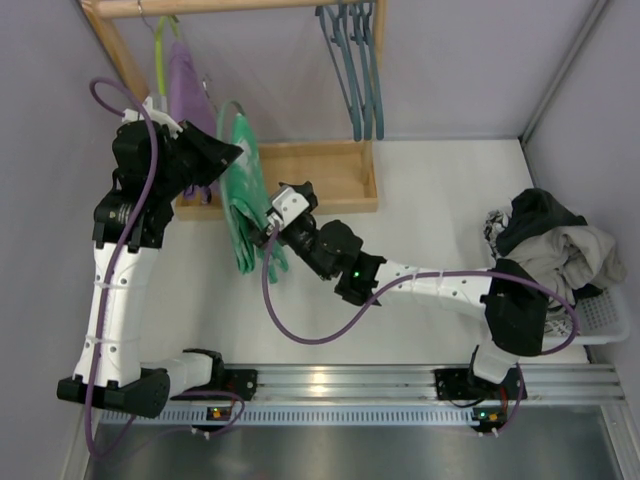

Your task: Remove the trousers from the hanger

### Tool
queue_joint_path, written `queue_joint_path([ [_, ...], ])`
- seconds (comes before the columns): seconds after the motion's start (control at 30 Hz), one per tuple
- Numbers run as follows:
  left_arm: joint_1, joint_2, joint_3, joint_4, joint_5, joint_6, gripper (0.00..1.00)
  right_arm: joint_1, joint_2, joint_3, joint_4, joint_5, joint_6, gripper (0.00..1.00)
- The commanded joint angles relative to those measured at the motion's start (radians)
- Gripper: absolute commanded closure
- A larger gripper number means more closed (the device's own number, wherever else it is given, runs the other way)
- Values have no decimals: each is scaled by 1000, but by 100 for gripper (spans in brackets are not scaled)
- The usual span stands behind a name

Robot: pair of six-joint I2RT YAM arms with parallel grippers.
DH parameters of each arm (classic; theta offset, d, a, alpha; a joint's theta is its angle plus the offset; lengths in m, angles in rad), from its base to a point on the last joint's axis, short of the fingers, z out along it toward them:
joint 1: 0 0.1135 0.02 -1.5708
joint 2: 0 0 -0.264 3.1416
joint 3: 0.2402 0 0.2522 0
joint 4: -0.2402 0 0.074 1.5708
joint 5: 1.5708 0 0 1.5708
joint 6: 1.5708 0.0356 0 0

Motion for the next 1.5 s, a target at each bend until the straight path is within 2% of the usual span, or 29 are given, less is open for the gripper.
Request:
queue_joint_path([
  [0.0, -4, -25, 75, 190, 22, -19, 100, 2, 27, 79, 21, 52, 4, 1],
  [0.23, -4, -35, 67, 191, 28, -22, 100, -17, 106, 194, -14, 77, 20, 2],
  [0.33, -4, -43, 58, 190, 24, -13, 100, -29, 102, 216, -17, 80, 19, 18],
  [0.37, -4, -49, 53, 190, 21, -9, 100, -30, 94, 216, -22, 77, 19, 30],
  [0.43, -4, -58, 41, 190, 19, 0, 100, -35, 62, 207, -33, 67, 11, 45],
  [0.47, -4, -64, 23, 190, 18, 3, 100, -35, 48, 202, -42, 48, 8, 59],
  [0.53, -4, -75, -14, 190, 19, 12, 100, -35, -8, 182, -89, 22, 8, 72],
  [0.57, -4, -87, -28, 190, 19, 18, 100, -35, -31, 169, -106, -7, 8, 84],
  [0.67, -4, -109, -77, 190, 33, 41, 100, -35, -110, 152, -163, -48, 4, 100],
  [0.83, -4, -124, -157, 190, 99, 83, 100, -40, -202, 178, -230, -98, -1, 100],
  [1.0, -4, -150, -252, 190, 105, 118, 100, -46, -243, 256, -263, -112, -15, 100],
  [1.13, -4, -189, -353, 190, 72, 147, 100, -49, -272, 326, -283, -104, -38, 100],
  [1.47, -4, -235, -497, 187, 2, 205, 100, -47, -323, 400, -206, -51, -102, 100],
])
